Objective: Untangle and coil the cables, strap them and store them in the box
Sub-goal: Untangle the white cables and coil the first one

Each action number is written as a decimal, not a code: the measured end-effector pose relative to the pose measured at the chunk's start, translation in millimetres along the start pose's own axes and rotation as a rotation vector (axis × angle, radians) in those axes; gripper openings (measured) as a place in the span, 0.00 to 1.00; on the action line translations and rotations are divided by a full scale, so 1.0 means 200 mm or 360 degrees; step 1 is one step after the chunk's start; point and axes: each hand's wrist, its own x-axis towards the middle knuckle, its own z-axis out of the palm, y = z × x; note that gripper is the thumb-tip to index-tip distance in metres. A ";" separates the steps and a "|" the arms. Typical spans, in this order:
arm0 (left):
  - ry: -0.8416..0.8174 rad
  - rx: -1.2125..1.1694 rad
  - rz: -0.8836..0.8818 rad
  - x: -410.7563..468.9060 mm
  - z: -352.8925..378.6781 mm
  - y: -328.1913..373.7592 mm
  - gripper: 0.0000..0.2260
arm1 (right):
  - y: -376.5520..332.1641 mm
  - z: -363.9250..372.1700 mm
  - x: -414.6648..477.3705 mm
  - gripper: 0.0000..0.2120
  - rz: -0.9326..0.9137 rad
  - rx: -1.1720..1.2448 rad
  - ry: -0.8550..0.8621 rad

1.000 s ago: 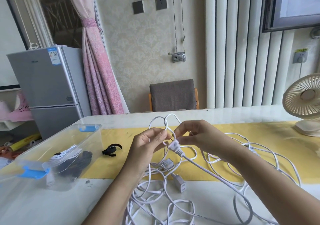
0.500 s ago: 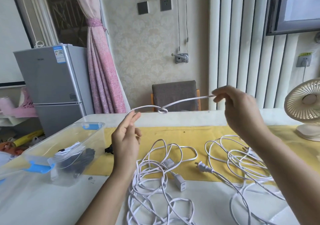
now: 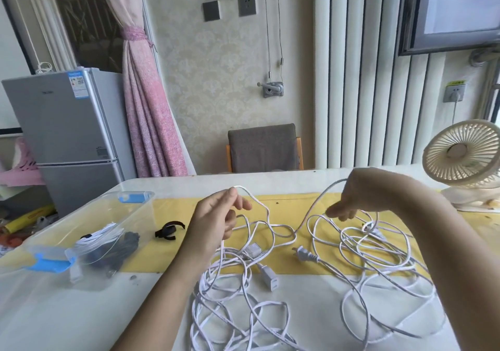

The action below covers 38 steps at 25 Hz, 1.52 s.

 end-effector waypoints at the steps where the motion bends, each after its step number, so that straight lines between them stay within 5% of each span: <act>1: -0.0076 0.0030 -0.0002 -0.01 0.01 0.00 0.14 | -0.04 -0.03 -0.06 0.14 -0.0145 0.0054 -0.0086; 6: -0.0422 0.0111 0.0137 -0.06 0.07 0.02 0.02 | -0.11 -0.07 -0.11 0.19 -0.0598 0.0535 0.0544; 8: -0.0538 0.0101 0.0191 -0.09 0.09 0.04 0.04 | -0.19 0.00 -0.09 0.23 -0.0945 0.0740 0.0112; 10: -0.0529 0.0089 0.0219 -0.10 0.09 0.07 0.05 | -0.25 0.08 -0.07 0.15 -0.1099 0.0916 -0.0465; 12: -0.0438 0.0111 0.0238 -0.09 0.07 0.08 0.06 | -0.24 0.11 -0.06 0.03 -0.1076 0.0961 -0.0700; 14: -0.0324 0.0154 0.0209 -0.06 0.02 0.07 0.07 | -0.15 0.07 0.00 0.04 -0.0838 0.0909 -0.0358; 17: -0.0317 0.0157 0.0016 0.00 -0.09 0.06 0.14 | 0.08 -0.04 0.08 0.08 -0.0161 0.1125 0.0792; 18: -0.0362 0.0157 -0.0040 0.01 -0.12 0.05 0.16 | 0.14 -0.05 0.09 0.08 0.0022 0.1182 0.0977; 20: -0.0392 0.0153 -0.0062 0.02 -0.15 0.03 0.13 | 0.19 -0.02 0.11 0.10 0.0308 0.0924 0.0981; 23: -0.0309 0.0333 0.0019 0.03 -0.14 0.00 0.10 | 0.17 0.04 0.14 0.18 0.0270 0.0361 0.0478; 26: -0.0344 0.0599 0.0216 0.02 -0.07 -0.02 0.10 | 0.05 0.03 0.07 0.30 -0.0245 0.0488 0.0181; 30: -0.0369 0.0557 0.0382 -0.03 0.03 0.00 0.09 | -0.19 0.07 -0.04 0.17 -0.0961 0.0845 -0.0139; 33: -0.0334 0.0540 0.0467 -0.04 0.02 0.02 0.10 | -0.28 0.10 -0.03 0.12 -0.1112 0.0697 0.0097; 35: -0.0278 0.0534 0.0462 -0.04 -0.01 0.03 0.15 | -0.26 0.07 -0.02 0.14 -0.1071 0.0980 0.0353; 38: -0.0163 0.0462 0.0487 -0.02 -0.06 0.06 0.09 | -0.17 0.00 0.03 0.15 -0.0885 0.1518 0.0810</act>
